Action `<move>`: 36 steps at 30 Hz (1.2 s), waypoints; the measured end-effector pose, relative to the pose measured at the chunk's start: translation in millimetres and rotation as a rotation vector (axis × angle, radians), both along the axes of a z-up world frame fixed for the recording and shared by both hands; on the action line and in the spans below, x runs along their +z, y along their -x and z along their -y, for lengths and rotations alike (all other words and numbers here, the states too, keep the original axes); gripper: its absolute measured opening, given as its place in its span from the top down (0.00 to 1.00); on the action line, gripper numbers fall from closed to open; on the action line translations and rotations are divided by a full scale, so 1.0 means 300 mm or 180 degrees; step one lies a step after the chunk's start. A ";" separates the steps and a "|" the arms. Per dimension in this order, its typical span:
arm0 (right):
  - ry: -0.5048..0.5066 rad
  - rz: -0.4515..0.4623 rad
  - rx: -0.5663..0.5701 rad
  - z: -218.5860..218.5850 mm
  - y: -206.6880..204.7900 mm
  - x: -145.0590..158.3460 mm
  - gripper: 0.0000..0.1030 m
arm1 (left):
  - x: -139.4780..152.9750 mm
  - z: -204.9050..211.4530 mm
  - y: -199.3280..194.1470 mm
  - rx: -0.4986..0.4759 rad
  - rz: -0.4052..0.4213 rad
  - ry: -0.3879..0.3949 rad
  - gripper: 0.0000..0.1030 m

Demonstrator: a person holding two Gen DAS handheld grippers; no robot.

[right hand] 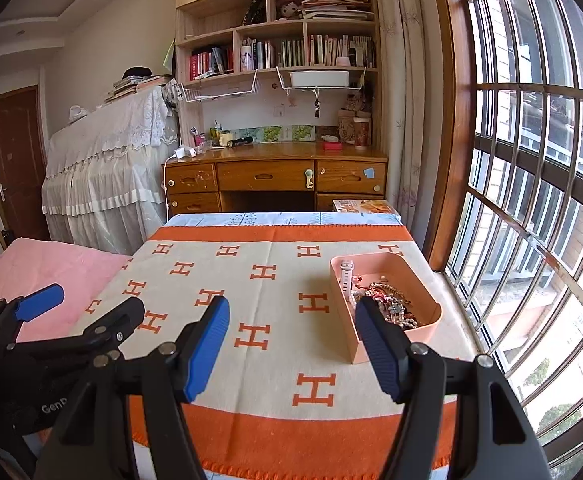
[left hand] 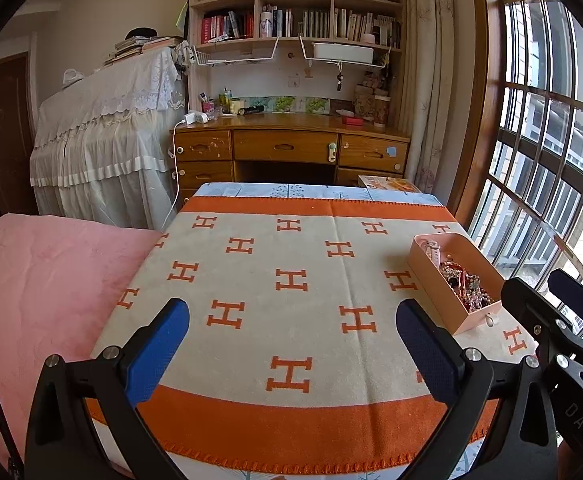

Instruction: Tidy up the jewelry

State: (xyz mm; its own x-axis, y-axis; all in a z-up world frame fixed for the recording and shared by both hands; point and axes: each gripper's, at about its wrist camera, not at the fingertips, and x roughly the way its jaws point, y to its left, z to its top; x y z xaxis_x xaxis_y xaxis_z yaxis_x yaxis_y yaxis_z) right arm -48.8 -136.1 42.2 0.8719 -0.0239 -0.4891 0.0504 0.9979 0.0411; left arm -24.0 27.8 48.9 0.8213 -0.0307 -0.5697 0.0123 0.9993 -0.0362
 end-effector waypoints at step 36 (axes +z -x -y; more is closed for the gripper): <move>-0.0019 -0.0014 -0.0001 0.008 0.001 0.001 0.36 | 0.002 -0.007 0.008 0.0021 -0.0022 0.0017 0.01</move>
State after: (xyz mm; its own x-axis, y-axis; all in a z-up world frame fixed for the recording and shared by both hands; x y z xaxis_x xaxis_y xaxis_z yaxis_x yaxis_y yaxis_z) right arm -49.0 -138.6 42.6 0.8697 -0.0211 -0.4931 0.0507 0.9976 0.0467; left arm -26.5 30.1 49.5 0.8176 -0.0285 -0.5751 0.0055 0.9991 -0.0417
